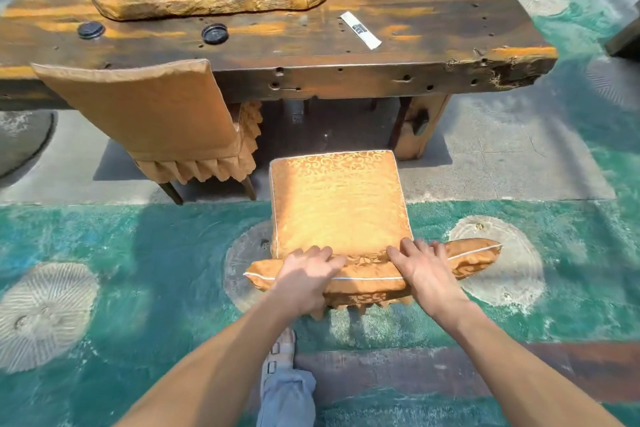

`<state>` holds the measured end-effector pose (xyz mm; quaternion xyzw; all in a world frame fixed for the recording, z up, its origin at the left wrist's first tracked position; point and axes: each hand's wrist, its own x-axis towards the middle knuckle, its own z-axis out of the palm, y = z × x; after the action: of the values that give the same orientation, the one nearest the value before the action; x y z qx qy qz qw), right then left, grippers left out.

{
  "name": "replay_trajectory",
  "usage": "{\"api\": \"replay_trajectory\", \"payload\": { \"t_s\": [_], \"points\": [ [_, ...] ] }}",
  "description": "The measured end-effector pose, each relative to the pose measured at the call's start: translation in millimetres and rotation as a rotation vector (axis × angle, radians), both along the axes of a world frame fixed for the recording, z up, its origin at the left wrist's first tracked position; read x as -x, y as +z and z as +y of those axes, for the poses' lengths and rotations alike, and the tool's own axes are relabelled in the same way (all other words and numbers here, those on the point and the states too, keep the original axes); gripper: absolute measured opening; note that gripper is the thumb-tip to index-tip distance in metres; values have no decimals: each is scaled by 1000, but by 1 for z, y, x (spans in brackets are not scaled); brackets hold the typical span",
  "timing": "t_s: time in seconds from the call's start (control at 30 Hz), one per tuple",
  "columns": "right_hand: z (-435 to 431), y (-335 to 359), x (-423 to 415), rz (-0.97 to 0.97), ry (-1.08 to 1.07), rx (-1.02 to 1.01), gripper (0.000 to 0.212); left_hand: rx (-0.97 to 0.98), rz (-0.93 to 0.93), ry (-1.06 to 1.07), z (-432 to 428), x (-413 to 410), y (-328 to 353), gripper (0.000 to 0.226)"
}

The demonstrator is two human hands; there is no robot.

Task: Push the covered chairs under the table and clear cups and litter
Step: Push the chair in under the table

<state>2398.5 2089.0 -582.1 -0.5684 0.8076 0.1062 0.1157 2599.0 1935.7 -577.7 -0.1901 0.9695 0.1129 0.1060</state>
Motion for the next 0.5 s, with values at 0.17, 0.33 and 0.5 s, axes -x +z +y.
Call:
{"api": "replay_trajectory", "payload": {
  "t_s": [0.17, 0.33, 0.5],
  "points": [
    [-57, 19, 46, -14, -12, 44, 59, -5, 65, -125, -56, 41, 9, 53],
    [-67, 22, 106, 3, 11, 145, 46, -129, 38, -170, -62, 99, 15, 50],
    [-118, 38, 163, -16, 93, 87, 46, -76, 17, -185, -109, 140, 40, 49]
  ]
}}
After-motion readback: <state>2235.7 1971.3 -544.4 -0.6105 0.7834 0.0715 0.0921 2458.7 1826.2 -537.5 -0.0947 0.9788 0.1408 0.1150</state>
